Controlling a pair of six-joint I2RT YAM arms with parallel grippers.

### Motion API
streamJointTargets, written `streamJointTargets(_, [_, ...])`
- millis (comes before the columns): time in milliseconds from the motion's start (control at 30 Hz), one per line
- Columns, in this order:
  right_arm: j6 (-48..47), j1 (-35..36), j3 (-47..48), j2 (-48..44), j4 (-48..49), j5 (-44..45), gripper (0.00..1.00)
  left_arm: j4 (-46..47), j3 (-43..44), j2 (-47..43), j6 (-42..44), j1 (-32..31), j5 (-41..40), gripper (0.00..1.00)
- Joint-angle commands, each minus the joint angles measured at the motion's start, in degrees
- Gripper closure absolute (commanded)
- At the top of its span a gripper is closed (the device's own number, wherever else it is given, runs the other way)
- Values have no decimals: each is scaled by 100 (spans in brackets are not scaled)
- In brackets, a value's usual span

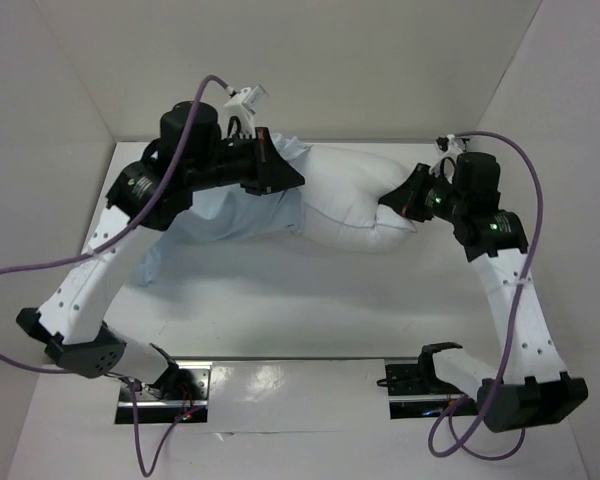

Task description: Put the pillow into the pillowcase

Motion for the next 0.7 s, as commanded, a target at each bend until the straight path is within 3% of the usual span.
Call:
streamJointTargets(0, [-358,-27,488,-295,-1371,615,100,1092,661,-772,-489,-26,880,100])
streamJointTargets(133, [-122,-27,621,-164,-2339,-189,100,733,1257,-132,-833,290,1425,100])
streamJointTargets(333, [467,-27,323,162,-2113,-1474,100,177,1996,1807,-904,1073,2154,100])
streamJointTargets(467, [1362,-184,-334,522,-683,-2045,100,-147,2595,3222,-631,1539,2305,100])
streamJointTargets(567, [2837,-404,-1473,453,1633,-1950,100,194,2011,3456,-526,1592,1543,100])
streamJointTargets(600, [3198,-666,-1706,539,2859,-1951,100,378,1746,3317,-525,1592,1323,99])
streamJointTargets(633, [3506,-808,-1804,680,3115,-1951,80,815,1482,3228,-369,1540,1320,78])
streamJointTargets(667, [3422,-905,-1805,838,3118,-1777,60,819,1340,3166,-263,1540,1320,65])
